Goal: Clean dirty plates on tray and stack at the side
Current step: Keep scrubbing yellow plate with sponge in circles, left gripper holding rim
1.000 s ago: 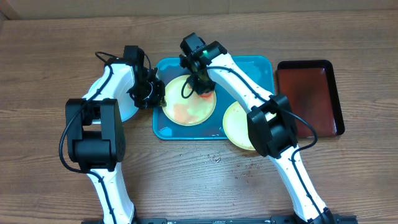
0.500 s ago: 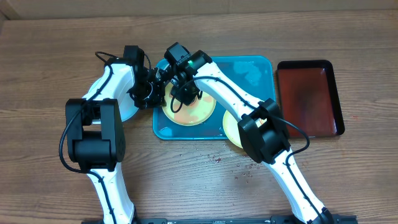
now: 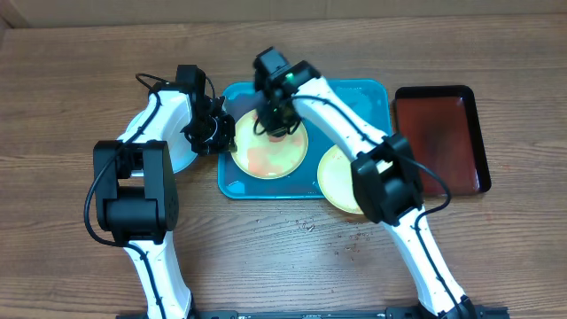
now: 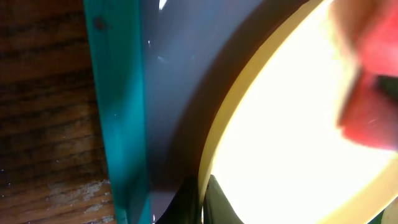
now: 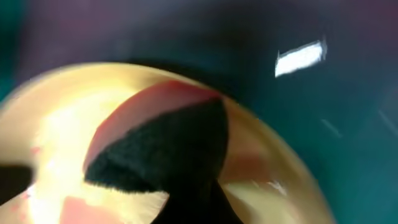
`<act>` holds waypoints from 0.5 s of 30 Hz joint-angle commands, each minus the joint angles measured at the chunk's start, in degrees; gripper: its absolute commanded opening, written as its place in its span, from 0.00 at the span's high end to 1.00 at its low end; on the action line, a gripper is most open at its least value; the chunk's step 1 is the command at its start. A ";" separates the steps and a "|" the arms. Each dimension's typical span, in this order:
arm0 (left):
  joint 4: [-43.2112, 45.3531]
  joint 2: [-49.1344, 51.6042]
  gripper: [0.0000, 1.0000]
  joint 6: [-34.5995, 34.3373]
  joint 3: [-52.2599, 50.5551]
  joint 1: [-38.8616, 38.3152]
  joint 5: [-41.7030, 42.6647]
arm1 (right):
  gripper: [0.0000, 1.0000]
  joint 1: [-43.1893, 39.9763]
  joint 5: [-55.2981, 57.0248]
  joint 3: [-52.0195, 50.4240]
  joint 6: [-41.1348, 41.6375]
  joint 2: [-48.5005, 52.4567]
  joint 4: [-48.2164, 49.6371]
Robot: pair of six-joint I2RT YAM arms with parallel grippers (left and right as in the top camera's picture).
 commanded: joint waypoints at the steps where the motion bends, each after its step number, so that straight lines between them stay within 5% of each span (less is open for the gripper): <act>1: 0.22 2.01 0.96 0.85 -0.87 -0.07 -2.40 | 0.96 -3.76 1.31 0.81 21.11 1.44 -4.02; 15: 0.66 2.01 0.96 0.17 -0.87 -0.07 -2.54 | 0.96 -0.98 1.92 0.74 25.92 1.44 -10.67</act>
